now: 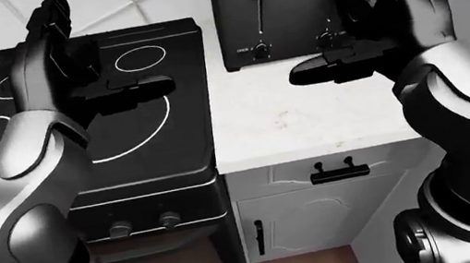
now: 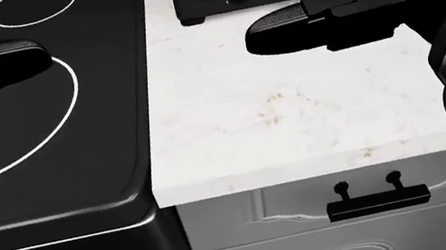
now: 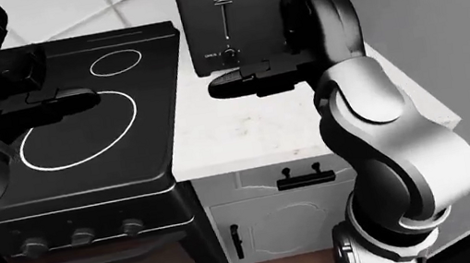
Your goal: Push down the lever of the toaster to turn it on.
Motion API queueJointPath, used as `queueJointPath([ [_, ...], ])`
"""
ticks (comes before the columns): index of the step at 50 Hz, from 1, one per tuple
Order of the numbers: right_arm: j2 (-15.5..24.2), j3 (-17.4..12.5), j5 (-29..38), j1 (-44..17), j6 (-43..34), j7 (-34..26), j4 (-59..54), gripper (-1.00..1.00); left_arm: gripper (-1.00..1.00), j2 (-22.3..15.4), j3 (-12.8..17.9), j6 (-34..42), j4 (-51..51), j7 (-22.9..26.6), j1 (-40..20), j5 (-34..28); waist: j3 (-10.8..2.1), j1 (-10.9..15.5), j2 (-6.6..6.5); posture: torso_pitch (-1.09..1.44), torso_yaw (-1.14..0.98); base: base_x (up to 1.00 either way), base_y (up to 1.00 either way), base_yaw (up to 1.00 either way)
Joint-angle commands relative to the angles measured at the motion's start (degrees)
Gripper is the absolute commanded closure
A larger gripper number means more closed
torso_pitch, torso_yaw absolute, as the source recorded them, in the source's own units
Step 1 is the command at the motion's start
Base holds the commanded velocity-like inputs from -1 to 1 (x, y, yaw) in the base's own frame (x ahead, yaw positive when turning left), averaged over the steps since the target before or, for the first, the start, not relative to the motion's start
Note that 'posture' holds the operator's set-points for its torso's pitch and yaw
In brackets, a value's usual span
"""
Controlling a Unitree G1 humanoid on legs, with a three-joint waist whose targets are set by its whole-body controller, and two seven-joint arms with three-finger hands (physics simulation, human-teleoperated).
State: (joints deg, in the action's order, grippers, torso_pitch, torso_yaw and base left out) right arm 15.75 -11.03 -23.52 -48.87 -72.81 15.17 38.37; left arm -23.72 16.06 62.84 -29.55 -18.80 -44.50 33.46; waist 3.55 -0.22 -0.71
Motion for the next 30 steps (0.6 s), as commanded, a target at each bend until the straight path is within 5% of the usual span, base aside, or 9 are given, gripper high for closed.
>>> queueJointPath([
  [1,0.56,-0.81,0.13,-1.99,1.59,0.16,1.27,-1.00,-1.00,-0.56,0.38,-1.57,-1.30,-0.01,-1.70,-0.01,-1.67,-0.12,-0.20,0.00,0.00,0.00,0.00,0.00],
  [6,0.69,-0.57,0.20,-1.71,1.60,0.14,1.36,-1.00,-1.00,-0.61,0.44,-1.56,-1.38,-0.08,-1.58,0.04,-2.91,0.27,-0.14,0.00,0.00,0.03,-0.04,0.00],
  [10,0.60,-0.46,0.36,-1.33,2.24,-0.14,1.08,-1.00,-1.00,-0.67,0.47,-1.66,-1.28,-0.09,-1.61,0.08,-2.90,0.27,-1.83,0.00,0.00,0.09,-0.12,0.00],
  [11,0.58,-0.53,0.34,-1.53,2.02,-0.08,1.15,-1.00,-1.00,-0.66,0.40,-1.73,-1.26,-0.09,-1.59,0.06,-1.48,0.46,-0.97,0.00,0.00,0.00,0.00,0.00],
  [14,0.60,-0.57,0.36,-1.64,2.01,-0.09,1.21,-1.00,-1.00,-0.66,0.40,-1.80,-1.22,-0.12,-1.61,0.06,-1.61,1.04,2.50,0.00,0.00,0.00,0.00,0.00],
  [15,0.57,-0.55,0.36,-1.69,2.00,-0.08,1.22,-1.00,-1.00,-0.69,0.45,-1.85,-1.19,-0.10,-1.62,0.06,-0.98,1.25,1.13,0.00,0.00,0.00,0.00,0.00],
  [22,0.50,-0.63,0.31,-1.55,2.12,-0.09,1.21,-1.00,-1.00,-0.79,0.60,-1.70,-1.41,-0.32,-1.63,0.41,-1.88,0.15,-1.37,0.00,0.00,0.00,-0.10,0.00],
  [23,0.54,-0.57,0.32,-1.56,2.10,-0.10,1.24,-1.00,-1.00,-0.75,0.53,-1.70,-1.44,-0.37,-1.62,0.43,-1.04,0.03,-0.63,0.00,0.00,0.00,0.00,0.00],
  [30,0.49,-0.55,0.27,-1.80,1.84,-0.05,1.43,-1.00,-1.00,-0.71,0.44,-2.19,-1.20,-0.37,-1.62,0.43,-1.80,0.17,-0.16,0.00,0.00,0.00,0.00,0.00],
])
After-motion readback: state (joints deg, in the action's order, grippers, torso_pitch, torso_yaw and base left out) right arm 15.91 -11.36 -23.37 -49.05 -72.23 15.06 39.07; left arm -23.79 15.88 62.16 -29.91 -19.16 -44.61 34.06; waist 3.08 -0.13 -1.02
